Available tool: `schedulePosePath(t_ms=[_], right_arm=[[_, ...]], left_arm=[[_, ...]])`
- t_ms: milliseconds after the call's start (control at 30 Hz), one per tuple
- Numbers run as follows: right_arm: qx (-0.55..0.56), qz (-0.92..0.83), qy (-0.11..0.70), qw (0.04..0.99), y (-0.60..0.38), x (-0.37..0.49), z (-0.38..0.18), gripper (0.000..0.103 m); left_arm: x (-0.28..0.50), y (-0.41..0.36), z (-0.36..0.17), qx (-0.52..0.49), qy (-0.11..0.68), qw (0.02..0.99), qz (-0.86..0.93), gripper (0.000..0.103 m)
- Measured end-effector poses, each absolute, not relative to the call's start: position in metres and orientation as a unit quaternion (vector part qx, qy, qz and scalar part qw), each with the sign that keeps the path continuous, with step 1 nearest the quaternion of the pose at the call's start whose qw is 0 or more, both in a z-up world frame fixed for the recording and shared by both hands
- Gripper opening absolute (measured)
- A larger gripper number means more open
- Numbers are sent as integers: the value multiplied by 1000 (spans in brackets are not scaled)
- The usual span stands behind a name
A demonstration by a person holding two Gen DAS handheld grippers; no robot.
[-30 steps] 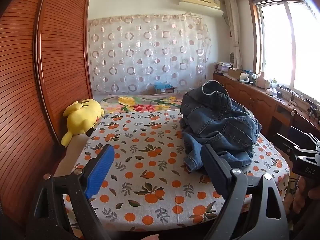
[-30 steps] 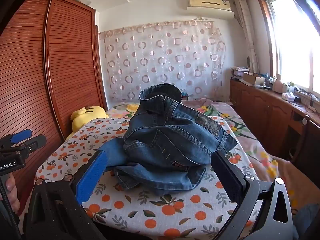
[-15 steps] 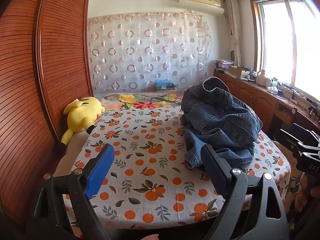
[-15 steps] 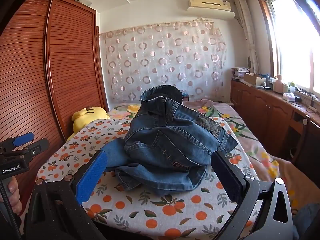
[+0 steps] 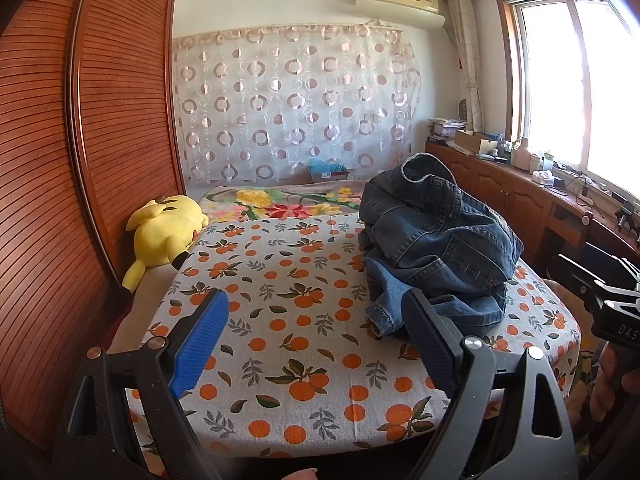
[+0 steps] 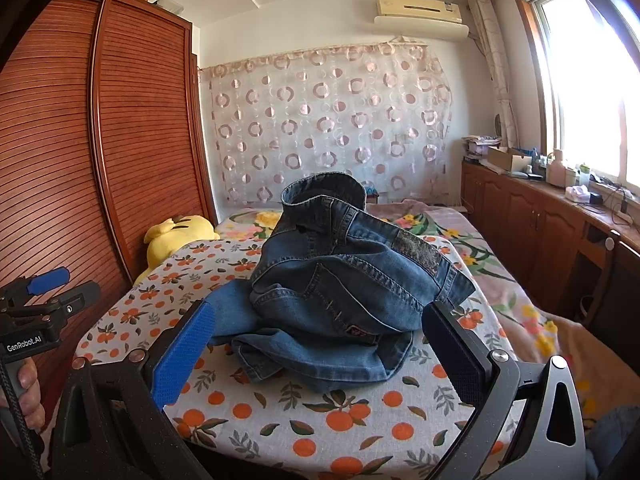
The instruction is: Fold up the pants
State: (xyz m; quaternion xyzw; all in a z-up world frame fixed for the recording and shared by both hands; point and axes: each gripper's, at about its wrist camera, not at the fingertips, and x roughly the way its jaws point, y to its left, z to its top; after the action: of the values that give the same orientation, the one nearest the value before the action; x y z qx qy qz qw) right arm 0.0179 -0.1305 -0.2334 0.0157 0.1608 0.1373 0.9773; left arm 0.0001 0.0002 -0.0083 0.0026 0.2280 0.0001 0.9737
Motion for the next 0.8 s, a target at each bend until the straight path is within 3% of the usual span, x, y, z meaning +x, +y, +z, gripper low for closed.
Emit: schedulePosePath(t_ms=[800], right_arm=[[17, 140, 161, 977, -130, 16, -233, 103]], left_arm=[[0, 0, -7, 4, 229, 973, 1, 89]])
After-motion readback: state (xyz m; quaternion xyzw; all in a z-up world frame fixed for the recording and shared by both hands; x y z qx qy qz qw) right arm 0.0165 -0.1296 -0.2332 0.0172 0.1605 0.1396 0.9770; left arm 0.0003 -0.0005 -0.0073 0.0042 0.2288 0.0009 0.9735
